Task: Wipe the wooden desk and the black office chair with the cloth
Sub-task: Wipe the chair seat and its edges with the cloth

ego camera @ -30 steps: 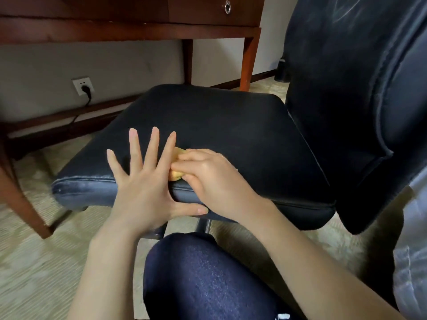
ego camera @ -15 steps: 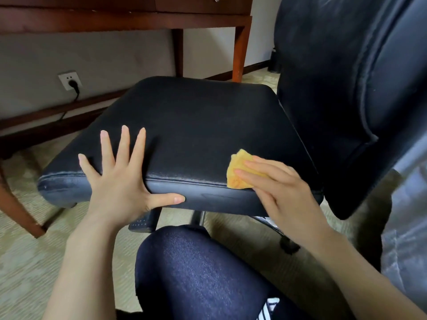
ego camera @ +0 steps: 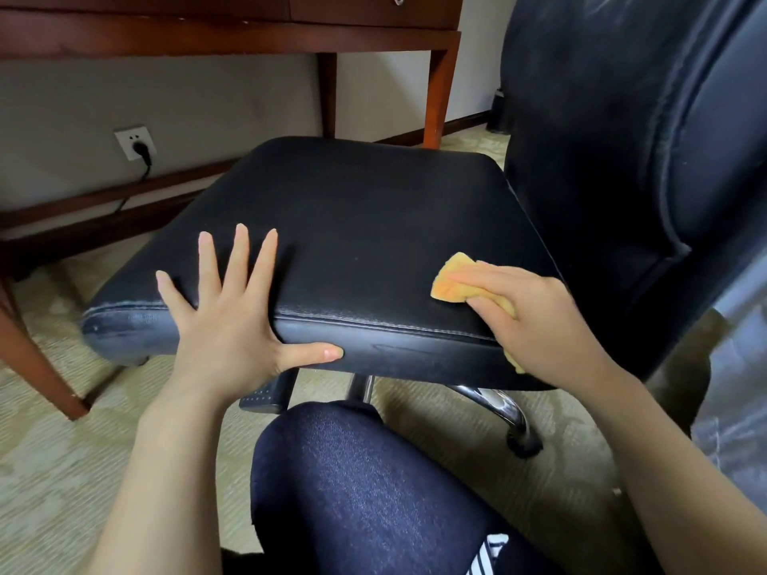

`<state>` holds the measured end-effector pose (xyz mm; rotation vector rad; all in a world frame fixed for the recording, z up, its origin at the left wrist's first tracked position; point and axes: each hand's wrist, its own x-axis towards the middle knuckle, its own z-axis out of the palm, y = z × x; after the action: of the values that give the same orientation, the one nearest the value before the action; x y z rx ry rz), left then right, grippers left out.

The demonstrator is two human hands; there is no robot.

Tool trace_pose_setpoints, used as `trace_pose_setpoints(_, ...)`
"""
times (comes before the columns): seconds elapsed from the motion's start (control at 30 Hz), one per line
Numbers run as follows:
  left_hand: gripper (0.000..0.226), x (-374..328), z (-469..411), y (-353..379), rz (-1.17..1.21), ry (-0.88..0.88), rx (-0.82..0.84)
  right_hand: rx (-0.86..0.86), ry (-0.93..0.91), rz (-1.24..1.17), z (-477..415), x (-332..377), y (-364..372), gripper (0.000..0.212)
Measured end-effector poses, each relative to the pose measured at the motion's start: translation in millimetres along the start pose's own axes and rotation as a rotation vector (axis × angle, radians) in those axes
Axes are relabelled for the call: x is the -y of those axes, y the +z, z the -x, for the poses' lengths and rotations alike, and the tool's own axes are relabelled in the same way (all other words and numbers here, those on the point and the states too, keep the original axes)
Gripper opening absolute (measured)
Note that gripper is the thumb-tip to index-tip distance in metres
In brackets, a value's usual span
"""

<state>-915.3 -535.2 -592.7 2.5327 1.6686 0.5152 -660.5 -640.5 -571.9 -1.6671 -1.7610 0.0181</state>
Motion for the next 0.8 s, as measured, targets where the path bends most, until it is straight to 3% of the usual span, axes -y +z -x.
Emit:
trace_pose_setpoints(0.23,0.137,-0.9,-1.2,0.3,0.010,0.013,-0.027,0.235,0.042,0.075,-89.3,29.9,46.1,0.035)
trace_pose_setpoints(0.43,0.142,4.7,-1.8,4.5,-0.006,0.023,-0.046,0.375,-0.131,0.080,-115.2,79.1,88.9,0.035)
trace_pose_setpoints(0.6,0.134,3.9,-1.2,0.7,0.128,0.005,-0.054,0.375,-0.251,-0.039,-93.4,76.0,88.3,0.034)
trace_pose_setpoints(0.7,0.106,14.1,-1.9,-4.5,0.309,-0.104,-0.135,0.345,-0.270,-0.050,-70.1,67.3,77.0,0.038)
trace_pose_setpoints(0.8,0.063,31.2,-5.4,-4.6,0.394,-0.385,-0.278,0.239,-0.273,0.040,-35.6,54.2,63.9,0.037)
